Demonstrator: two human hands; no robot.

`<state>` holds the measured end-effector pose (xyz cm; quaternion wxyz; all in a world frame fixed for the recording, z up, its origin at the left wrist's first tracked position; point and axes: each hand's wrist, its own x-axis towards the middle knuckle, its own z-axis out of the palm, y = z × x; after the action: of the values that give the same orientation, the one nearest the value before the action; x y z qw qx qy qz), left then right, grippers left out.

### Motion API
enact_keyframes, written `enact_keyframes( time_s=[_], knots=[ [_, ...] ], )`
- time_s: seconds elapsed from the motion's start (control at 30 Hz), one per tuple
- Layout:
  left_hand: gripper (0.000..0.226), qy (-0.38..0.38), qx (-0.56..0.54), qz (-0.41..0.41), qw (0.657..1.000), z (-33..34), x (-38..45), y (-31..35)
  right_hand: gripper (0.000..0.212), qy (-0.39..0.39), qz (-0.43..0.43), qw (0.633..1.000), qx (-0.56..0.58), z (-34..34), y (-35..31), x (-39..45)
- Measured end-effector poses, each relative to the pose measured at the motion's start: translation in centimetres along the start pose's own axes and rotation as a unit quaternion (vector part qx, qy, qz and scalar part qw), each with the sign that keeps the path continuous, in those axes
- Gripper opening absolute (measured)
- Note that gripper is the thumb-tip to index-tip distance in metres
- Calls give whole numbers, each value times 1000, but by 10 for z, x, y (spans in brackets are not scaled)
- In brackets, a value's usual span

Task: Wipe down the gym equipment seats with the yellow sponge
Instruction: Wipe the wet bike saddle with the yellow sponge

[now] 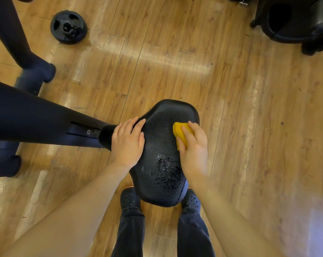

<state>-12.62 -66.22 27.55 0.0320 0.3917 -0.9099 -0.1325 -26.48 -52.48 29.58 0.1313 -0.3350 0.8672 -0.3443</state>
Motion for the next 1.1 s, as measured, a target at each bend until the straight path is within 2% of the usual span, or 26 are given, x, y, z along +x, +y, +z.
enact_keyframes(
  time_s=[0.13, 0.27, 0.4, 0.47, 0.83, 0.93, 1.1],
  knots=[
    [39, 0, -2, -4, 1000, 1, 0, 1, 33, 15, 31, 999, 36, -5, 2, 5],
    [40, 0, 2, -9, 1000, 1, 1, 2, 32, 42, 51, 997, 50, -5, -6, 58],
    [46, -1, -1, -4, 1000, 0, 0, 2, 39, -40, 60, 997, -3, 2, -2, 89],
    [47, -1, -3, -4, 1000, -1, 0, 2, 40, -58, 61, 996, -11, 5, 3, 86],
    [40, -5, -10, -10, 1000, 2, -2, 1, 35, 27, 77, 996, 26, -10, 19, -48],
    [40, -5, -9, -8, 1000, 1, -2, 1, 34, 36, 82, 995, 35, -9, 17, -45],
    [41, -5, -1, 3, 1000, 0, -2, 0, 34, 42, 75, 996, 40, 0, 2, 12]
  ],
)
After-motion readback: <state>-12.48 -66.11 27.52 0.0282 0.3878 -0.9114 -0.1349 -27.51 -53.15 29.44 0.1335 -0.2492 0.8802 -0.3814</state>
